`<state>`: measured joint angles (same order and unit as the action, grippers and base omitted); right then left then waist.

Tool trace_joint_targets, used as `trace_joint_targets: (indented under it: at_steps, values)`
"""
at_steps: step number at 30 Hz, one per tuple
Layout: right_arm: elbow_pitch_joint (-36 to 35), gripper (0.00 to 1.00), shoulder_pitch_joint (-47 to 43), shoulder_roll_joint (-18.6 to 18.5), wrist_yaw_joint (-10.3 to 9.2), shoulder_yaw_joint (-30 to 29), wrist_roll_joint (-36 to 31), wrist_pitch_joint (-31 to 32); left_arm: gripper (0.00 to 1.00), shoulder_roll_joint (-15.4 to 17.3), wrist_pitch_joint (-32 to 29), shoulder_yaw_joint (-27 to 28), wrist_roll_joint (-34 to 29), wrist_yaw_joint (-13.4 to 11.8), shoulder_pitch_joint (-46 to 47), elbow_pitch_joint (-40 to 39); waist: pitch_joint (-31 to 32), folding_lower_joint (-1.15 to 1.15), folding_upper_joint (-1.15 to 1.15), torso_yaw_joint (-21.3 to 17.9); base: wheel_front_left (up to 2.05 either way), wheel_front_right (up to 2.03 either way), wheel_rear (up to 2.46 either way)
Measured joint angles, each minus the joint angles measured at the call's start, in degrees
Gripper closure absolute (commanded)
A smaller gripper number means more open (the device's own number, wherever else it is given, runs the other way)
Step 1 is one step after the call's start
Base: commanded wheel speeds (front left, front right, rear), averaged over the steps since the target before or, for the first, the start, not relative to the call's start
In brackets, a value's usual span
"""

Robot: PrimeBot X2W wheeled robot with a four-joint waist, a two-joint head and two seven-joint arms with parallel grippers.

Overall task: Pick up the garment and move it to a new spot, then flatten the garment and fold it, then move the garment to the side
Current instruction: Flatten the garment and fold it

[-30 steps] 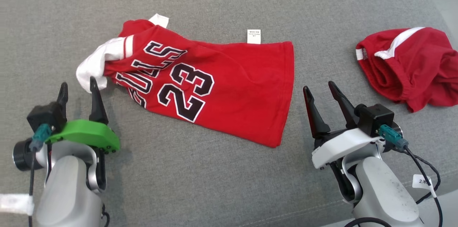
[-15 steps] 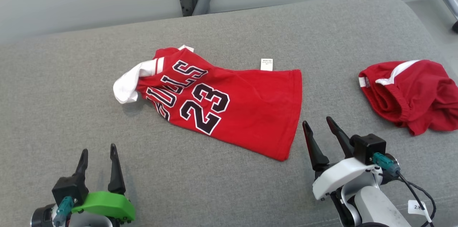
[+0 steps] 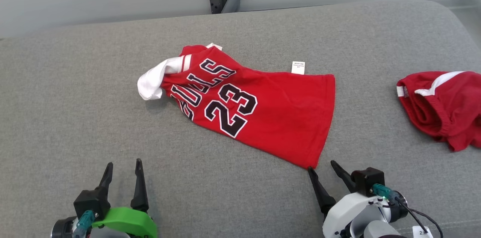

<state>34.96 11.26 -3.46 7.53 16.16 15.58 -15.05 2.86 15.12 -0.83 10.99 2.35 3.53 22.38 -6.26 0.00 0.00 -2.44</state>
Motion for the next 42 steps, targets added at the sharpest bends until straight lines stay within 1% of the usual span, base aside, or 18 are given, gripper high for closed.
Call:
trace_joint_targets:
  at_steps: [9, 10, 11, 12, 13, 14, 17, 21, 25, 26, 28, 30, 33, 35, 36, 37, 38, 42]
  values:
    - [4.23, 0.00, 3.91, -0.07, -0.01, 3.33, 1.60, -0.03, 0.00, -0.03, 0.00, -1.19, 0.25, -0.34, 1.81, 0.11, -2.81, 0.00, 0.00, 2.87, 0.00, 0.00, 0.00]
    - [4.52, 0.04, 4.30, -0.08, -0.01, 3.79, 1.97, -0.18, 0.00, -0.03, 0.00, -1.16, 0.24, -0.34, 1.90, 0.10, -3.05, 0.00, 0.00, 3.16, 0.00, 0.00, 0.00]
    - [4.52, 0.04, 4.30, -0.08, -0.01, 3.79, 1.97, -0.18, 0.00, -0.03, 0.00, -1.16, 0.24, -0.34, 1.90, 0.10, -3.05, 0.00, 0.00, 3.16, 0.00, 0.00, 0.00]
    - [4.58, 0.57, 4.74, -0.08, -0.02, 4.35, 2.34, -0.18, 0.00, -0.03, 0.00, -1.16, 0.24, -0.34, 1.91, 0.11, -3.27, 0.00, 0.00, 3.42, 0.00, 0.00, 0.00]
    - [4.48, 0.95, 5.10, -0.21, -0.04, 4.85, 2.74, -0.18, 0.00, -0.02, 0.00, -1.12, 0.24, -0.34, 1.94, 0.07, -3.49, 0.00, 0.00, 3.64, 0.00, 0.00, 0.00]
    - [4.19, 1.00, 5.40, -0.30, -0.04, 5.31, 3.35, -0.18, 0.00, -0.02, 0.00, -1.10, 0.24, -0.34, 2.03, -0.02, -3.69, 0.00, 0.00, 3.84, 0.00, 0.00, 0.00]
    - [-0.19, 1.00, 5.50, -0.49, -0.04, 6.66, 5.12, -0.02, 0.00, -0.02, 0.00, -1.07, 0.26, -0.31, 2.18, 0.11, -4.08, 0.00, 0.00, 4.14, 0.00, 0.00, 0.00]
    - [-11.96, 1.00, 6.56, -1.23, -0.04, 7.82, 7.77, 0.00, 0.00, -0.03, 0.00, -1.10, 0.55, -0.24, 2.15, 0.29, -4.00, 0.00, 0.00, 3.53, 0.00, 0.00, 0.00]
    - [-25.12, 1.00, 9.45, -4.30, -0.04, 7.45, 10.61, 0.00, 0.00, -0.03, 0.00, -2.31, 0.90, 0.01, 2.20, 0.26, -3.48, 0.00, 0.00, 2.74, 0.00, 0.00, 0.00]
    - [-26.35, 1.00, 10.33, -4.86, -0.04, 6.98, 11.21, 0.00, 0.00, -0.03, 0.00, -2.70, 1.00, 0.01, 2.26, 0.27, -3.39, 0.00, 0.00, 2.75, 0.00, 0.00, 0.00]
    - [-26.75, 1.00, 12.05, -6.11, -0.04, 5.43, 12.09, 0.00, 0.00, -0.04, 0.00, -3.56, 1.10, 0.01, 2.71, 0.30, -3.34, 0.00, 0.00, 3.02, 0.00, 0.00, 0.00]
    - [-24.60, 1.00, 14.29, -7.87, -0.04, 3.74, 11.99, 0.00, 0.00, -0.02, 0.00, -4.74, 1.49, 0.02, 3.36, 0.34, -3.45, 0.00, 0.00, 3.55, 0.00, 0.00, 0.00]
    - [-16.35, 1.00, 18.18, -9.54, -0.04, 0.88, 11.72, 0.00, 0.00, -0.05, 0.00, -6.82, 2.20, 0.01, 4.53, 0.51, -3.99, 0.00, 0.00, 4.75, 0.00, 0.00, 0.00]
    - [-9.66, 1.00, 21.36, -11.11, -0.01, -0.83, 9.54, 0.01, 0.00, -0.03, 0.00, -8.10, 2.65, -0.20, 5.19, 0.73, -4.65, 0.00, 0.00, 5.74, 0.00, 0.00, 0.00]
    - [-6.36, 0.94, 23.07, -11.31, -0.01, -2.36, 9.31, -0.01, 0.00, -0.04, 0.00, -8.67, 2.86, -0.35, 5.57, 0.86, -5.06, 0.00, 0.00, 6.29, 0.00, 0.00, 0.00]
    - [-2.01, 0.51, 24.81, -11.79, -0.02, -3.74, 8.43, 0.00, 0.00, -0.04, 0.01, -9.24, 3.00, -0.38, 5.92, 0.99, -5.51, 0.00, 0.00, 6.86, 0.00, 0.00, 0.00]
    - [2.60, 0.00, 26.33, -11.84, 0.00, -5.31, 8.01, 0.11, 0.00, -0.05, 0.01, -9.77, 3.09, -0.44, 6.22, 1.15, -5.96, 0.00, 0.00, 7.47, 0.00, 0.00, 0.00]
    - [14.61, 0.00, 31.39, -11.67, -0.04, -8.92, 4.61, 0.07, 0.00, -0.03, 0.00, -10.62, 3.59, -1.03, 6.48, 1.34, -7.78, 0.00, 0.00, 9.49, 0.00, 0.00, 0.00]
